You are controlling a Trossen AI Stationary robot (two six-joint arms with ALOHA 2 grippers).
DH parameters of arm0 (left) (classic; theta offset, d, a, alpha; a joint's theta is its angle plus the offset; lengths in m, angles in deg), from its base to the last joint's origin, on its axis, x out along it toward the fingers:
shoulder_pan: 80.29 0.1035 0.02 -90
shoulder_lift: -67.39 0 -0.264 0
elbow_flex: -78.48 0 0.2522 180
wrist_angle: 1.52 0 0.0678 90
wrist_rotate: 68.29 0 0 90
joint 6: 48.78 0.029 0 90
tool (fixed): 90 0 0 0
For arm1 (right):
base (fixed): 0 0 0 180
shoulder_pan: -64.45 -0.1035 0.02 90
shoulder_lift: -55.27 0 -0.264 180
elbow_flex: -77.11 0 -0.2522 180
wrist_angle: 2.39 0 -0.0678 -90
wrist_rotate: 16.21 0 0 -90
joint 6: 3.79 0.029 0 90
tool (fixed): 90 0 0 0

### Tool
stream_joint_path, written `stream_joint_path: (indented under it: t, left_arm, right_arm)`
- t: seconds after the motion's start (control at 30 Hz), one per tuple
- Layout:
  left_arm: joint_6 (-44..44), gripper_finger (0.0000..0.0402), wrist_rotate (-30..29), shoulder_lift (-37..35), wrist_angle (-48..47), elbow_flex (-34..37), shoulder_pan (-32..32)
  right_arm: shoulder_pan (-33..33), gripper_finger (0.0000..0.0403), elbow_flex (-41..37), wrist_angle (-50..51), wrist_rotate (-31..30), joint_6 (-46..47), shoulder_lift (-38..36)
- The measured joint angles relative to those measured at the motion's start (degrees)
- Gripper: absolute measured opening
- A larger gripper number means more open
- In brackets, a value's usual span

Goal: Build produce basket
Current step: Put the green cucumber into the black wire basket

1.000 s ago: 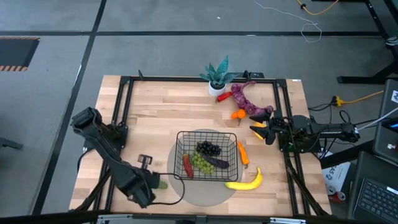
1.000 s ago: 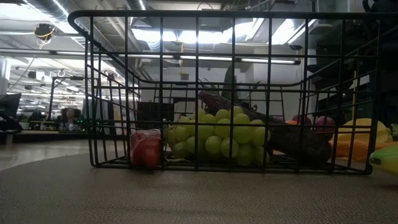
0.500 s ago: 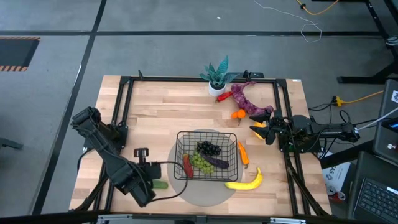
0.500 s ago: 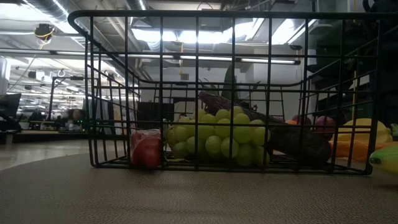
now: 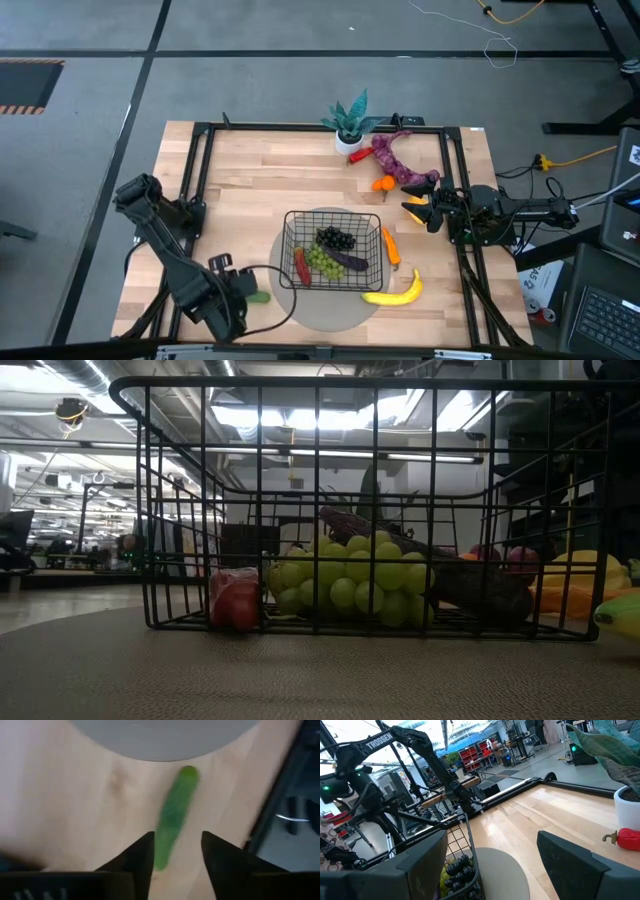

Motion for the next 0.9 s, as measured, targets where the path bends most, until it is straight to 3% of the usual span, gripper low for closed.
stream_joint_path:
  t: [0.27,0.43,0.63,0.9]
  left_arm:
    - [7.5,0.0193,-0.1,0.0,9.4,13.1,-0.1]
    - [3.0,0.0192,8.9,0.0,20.8,20.8,0.5]
    - [3.9,0.0194,5.4,0.0,27.9,24.9,0.4]
    - [4.7,0.0195,7.1,3.6,34.9,29.3,0.6]
  right_arm:
    - [0.0,0.0310,0.0,0.0,0.0,-0.1,0.0]
    - [0.0,0.0310,0.0,0.1,0.8,-0.1,0.0]
    - [0.0,0.0310,0.0,0.2,1.2,0.3,0.0]
    - [0.0,0.0310,0.0,0.2,1.6,0.1,0.0]
